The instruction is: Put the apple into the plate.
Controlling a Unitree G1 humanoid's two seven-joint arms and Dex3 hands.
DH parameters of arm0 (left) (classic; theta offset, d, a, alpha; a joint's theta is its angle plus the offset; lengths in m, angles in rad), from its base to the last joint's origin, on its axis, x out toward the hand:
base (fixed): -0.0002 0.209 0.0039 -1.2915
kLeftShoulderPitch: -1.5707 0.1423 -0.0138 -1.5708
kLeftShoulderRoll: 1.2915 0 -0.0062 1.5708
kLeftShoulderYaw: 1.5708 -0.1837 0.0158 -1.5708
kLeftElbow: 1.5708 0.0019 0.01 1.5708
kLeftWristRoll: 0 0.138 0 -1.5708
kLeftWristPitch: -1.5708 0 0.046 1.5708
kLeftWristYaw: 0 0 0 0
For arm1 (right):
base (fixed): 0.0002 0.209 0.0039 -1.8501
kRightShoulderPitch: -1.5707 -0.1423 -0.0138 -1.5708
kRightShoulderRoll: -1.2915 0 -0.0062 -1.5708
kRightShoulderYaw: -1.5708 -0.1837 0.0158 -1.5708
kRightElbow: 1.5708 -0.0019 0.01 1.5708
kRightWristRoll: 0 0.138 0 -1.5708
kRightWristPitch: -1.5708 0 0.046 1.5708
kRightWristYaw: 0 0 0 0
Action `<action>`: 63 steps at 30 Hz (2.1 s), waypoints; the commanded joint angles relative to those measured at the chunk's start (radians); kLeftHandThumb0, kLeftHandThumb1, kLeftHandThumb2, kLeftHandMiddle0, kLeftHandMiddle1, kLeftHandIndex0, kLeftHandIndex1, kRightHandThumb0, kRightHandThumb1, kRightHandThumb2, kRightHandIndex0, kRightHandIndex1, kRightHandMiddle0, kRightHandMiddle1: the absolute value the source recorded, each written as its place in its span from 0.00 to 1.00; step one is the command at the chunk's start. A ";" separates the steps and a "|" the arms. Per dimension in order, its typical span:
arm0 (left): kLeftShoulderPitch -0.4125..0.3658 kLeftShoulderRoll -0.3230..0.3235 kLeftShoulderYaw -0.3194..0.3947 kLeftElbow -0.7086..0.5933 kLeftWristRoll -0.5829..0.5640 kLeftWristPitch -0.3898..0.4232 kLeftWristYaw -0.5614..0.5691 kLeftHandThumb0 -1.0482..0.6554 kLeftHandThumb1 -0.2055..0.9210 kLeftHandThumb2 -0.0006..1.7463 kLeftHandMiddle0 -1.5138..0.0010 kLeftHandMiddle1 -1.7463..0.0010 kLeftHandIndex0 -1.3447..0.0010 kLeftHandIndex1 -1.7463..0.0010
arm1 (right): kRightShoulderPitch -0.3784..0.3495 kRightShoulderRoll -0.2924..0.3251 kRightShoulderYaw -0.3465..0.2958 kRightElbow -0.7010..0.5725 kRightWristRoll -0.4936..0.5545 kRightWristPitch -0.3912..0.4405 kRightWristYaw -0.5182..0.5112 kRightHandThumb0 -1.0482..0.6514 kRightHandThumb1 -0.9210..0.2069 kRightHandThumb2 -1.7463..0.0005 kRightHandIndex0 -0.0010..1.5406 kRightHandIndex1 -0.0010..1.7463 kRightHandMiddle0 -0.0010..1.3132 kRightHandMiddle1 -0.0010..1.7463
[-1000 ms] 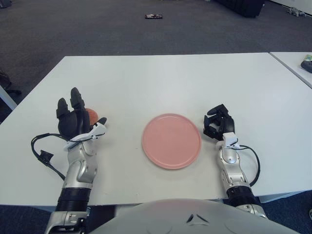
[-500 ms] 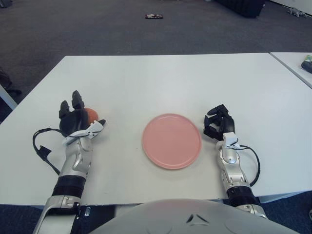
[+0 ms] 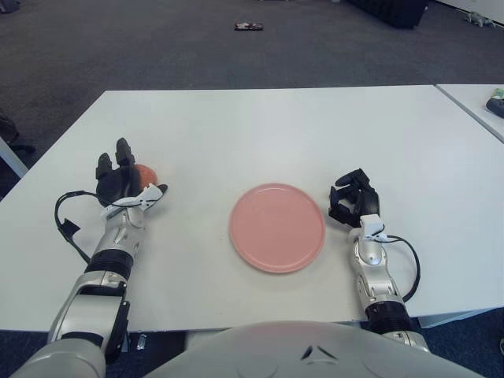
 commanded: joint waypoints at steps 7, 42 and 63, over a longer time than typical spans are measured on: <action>-0.056 -0.003 -0.056 0.202 -0.046 -0.060 -0.018 0.00 0.51 0.42 1.00 1.00 1.00 1.00 | 0.007 0.008 -0.004 -0.018 0.000 0.026 -0.018 0.38 0.32 0.41 0.41 0.83 0.32 1.00; -0.075 0.050 -0.212 0.172 -0.052 -0.066 -0.103 0.29 0.30 0.72 0.48 0.01 0.46 0.00 | 0.013 -0.001 -0.009 -0.017 0.019 -0.025 0.008 0.38 0.32 0.41 0.43 0.78 0.32 1.00; -0.053 0.055 -0.226 0.090 -0.056 -0.011 -0.099 0.47 0.30 0.84 0.16 0.00 0.23 0.00 | 0.018 0.003 -0.012 -0.032 0.002 -0.002 -0.011 0.38 0.27 0.45 0.40 0.77 0.29 1.00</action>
